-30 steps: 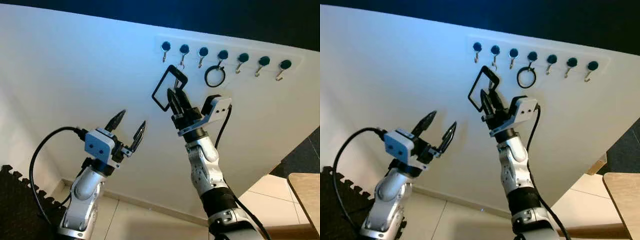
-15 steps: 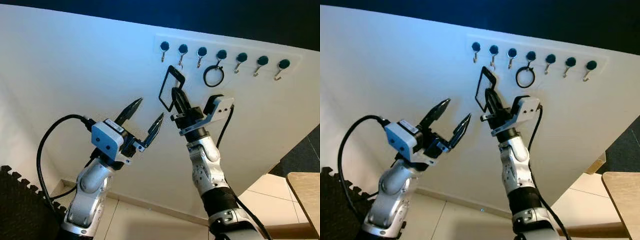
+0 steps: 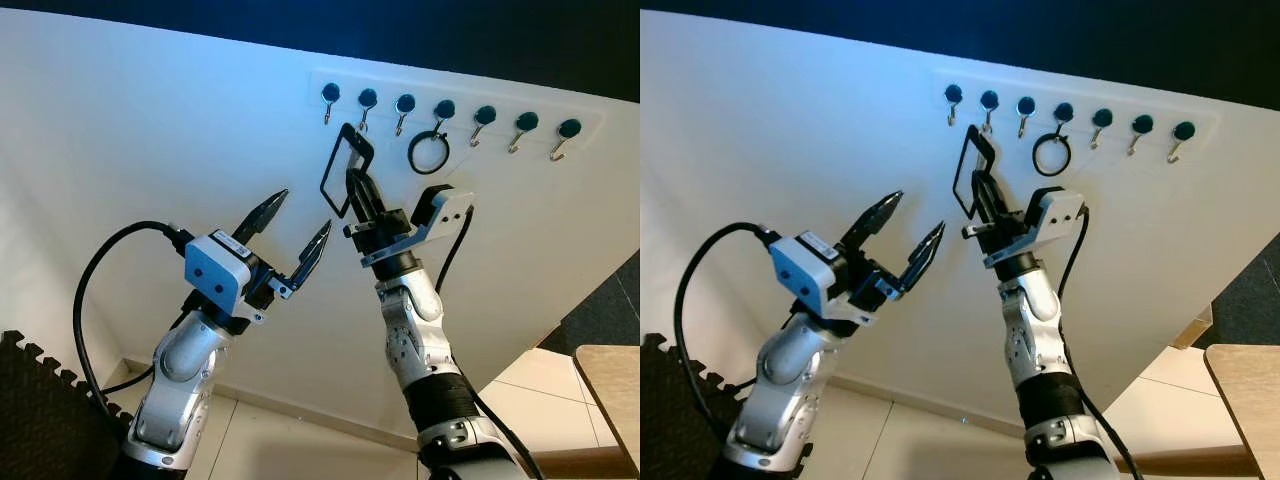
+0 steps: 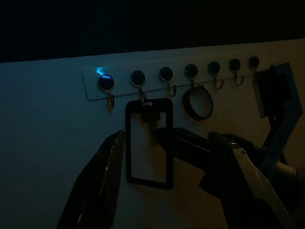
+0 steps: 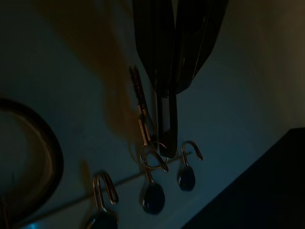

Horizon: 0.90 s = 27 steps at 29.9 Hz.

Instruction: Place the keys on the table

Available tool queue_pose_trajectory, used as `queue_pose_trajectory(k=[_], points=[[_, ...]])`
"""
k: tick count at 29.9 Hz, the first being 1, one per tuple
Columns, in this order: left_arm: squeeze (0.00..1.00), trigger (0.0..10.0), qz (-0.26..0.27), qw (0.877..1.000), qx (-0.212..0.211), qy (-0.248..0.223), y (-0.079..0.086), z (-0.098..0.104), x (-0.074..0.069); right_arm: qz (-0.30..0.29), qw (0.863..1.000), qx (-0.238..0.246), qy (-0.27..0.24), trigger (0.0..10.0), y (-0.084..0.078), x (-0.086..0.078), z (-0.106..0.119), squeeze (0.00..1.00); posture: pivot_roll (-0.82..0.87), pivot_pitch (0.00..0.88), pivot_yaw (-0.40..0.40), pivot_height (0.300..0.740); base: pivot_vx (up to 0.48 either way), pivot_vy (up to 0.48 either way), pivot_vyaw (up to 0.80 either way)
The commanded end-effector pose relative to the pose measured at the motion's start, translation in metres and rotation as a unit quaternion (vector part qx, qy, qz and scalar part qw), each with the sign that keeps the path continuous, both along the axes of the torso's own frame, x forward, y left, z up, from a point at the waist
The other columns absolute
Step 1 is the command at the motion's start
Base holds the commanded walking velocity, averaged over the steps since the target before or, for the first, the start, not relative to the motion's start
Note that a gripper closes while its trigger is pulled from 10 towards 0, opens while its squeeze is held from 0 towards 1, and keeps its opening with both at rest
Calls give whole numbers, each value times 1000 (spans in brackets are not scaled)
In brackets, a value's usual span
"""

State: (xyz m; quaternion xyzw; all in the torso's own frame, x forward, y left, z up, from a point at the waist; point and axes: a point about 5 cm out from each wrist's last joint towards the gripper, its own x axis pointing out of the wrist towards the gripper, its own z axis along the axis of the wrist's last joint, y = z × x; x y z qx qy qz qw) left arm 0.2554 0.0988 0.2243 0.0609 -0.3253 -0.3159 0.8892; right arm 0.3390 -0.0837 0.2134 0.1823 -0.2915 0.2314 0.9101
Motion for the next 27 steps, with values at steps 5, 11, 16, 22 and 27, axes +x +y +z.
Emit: queue_pose_trajectory(k=[5, 11, 16, 22, 27], points=[[0, 10000, -2, 1000, 7, -8, -3, 5, -1, 3, 1000, 11, -24, 0, 4, -4, 12, 0, 80, 65, -66, 740, 0, 0, 0], [0, 10000, -6, 1000, 10, -7, -5, 4, -2, 6, 999, 14, -34, 0, 6, -6, 18, 0, 79, 69, -66, 740, 0, 0, 0], [0, 10000, -6, 1000, 12, -6, -5, 4, -3, 11, 999, 18, -43, 0, 7, -7, 24, 0, 81, 71, -67, 740, 0, 0, 0], [0, 10000, -5, 1000, 14, -7, -5, 5, -3, 23, 998, 15, -55, 0, 11, -9, 31, 0, 82, 73, -67, 740, 0, 0, 0], [0, 10000, 2, 1000, 11, -7, -3, 5, -2, 30, 998, -10, -60, 0, 14, -12, 26, 0, 86, 78, -72, 740, 0, 0, 0]])
